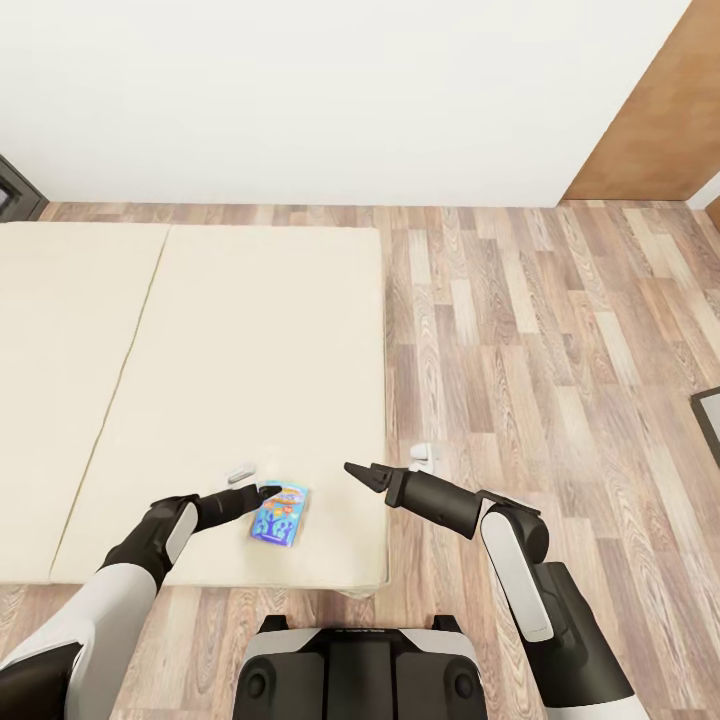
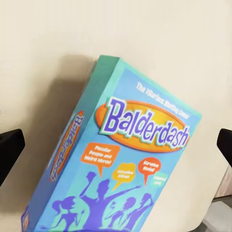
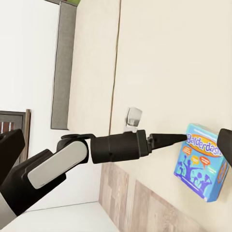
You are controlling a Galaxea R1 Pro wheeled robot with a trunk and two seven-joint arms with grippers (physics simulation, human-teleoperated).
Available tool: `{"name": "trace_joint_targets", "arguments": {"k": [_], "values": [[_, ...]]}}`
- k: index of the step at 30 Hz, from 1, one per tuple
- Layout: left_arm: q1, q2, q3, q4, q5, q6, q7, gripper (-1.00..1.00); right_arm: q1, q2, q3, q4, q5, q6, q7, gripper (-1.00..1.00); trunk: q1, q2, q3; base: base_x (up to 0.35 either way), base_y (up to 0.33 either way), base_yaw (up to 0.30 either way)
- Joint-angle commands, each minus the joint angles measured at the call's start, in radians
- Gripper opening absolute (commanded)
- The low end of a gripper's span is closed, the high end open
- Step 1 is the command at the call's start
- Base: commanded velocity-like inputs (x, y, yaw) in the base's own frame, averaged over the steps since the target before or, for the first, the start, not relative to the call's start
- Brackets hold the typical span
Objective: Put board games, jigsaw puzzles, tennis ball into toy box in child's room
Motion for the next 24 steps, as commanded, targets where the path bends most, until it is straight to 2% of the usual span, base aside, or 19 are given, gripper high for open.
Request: {"name": "trace_joint_targets", "arguments": {"k": [1,24], "values": [[0.000,0.000,0.003,-0.001,0.007,0.009,-0.001,1.00,0.000,0.001,-0.001,0.000,-0.002,0.006,0.001,1.00,0.000,-0.001,-0.001,0.000,0.000,0.000],[0.000,0.000,0.002,-0.001,0.007,0.009,0.002,1.00,0.000,0.000,-0.001,0.000,-0.002,0.006,0.001,1.00,0.000,-0.001,-0.001,0.000,-0.003,0.000]]}}
